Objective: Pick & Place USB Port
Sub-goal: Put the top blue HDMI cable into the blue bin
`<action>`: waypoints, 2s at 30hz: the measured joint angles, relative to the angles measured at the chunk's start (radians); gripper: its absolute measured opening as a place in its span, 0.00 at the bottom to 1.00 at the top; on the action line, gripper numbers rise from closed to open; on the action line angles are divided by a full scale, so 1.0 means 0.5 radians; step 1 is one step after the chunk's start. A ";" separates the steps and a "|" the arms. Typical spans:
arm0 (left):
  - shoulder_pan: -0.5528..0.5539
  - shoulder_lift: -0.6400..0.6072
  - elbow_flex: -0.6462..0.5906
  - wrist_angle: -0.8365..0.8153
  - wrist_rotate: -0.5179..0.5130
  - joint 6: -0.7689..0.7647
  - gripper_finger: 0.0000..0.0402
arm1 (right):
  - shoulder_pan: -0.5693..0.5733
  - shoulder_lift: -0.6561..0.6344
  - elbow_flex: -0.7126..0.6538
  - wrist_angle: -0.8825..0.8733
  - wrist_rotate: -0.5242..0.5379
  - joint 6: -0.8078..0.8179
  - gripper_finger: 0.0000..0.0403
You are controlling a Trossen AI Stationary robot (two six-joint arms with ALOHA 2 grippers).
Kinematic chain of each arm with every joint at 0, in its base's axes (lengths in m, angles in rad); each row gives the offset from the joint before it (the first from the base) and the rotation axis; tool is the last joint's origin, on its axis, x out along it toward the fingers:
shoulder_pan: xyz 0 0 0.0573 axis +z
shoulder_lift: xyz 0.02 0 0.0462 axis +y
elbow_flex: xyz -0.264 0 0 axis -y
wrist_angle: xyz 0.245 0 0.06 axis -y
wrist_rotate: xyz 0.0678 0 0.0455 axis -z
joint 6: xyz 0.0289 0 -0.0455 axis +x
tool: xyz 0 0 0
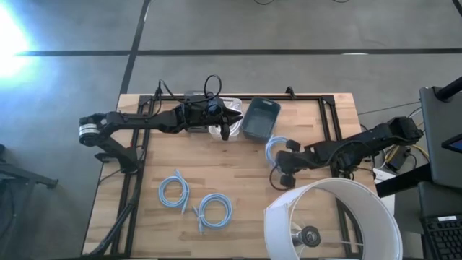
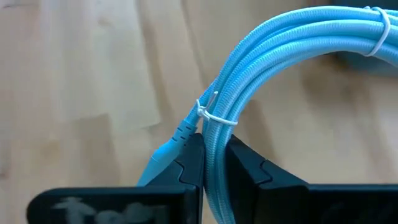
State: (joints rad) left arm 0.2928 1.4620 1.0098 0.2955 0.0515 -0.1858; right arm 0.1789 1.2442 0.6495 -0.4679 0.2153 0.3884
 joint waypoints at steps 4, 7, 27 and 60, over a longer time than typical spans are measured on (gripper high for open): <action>0.000 0.000 0.000 0.002 0.000 -0.003 0.22 | 0.000 0.001 0.000 -0.002 -0.159 0.039 0.09; 0.000 0.000 0.000 0.002 0.000 -0.030 0.22 | 0.000 0.002 0.000 -0.066 -0.187 0.064 0.09; -0.045 0.001 0.000 -0.002 0.006 -0.270 0.22 | -0.109 -0.126 0.300 0.026 0.438 -1.079 0.09; -0.289 0.002 -0.001 -0.052 0.013 -0.008 0.22 | -1.263 0.677 -0.130 1.797 -0.760 -0.787 0.15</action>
State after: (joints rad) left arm 0.1482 1.4628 1.0092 0.2694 0.0579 -0.1896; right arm -0.4526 1.5827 0.5844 0.4305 -0.1645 -0.0049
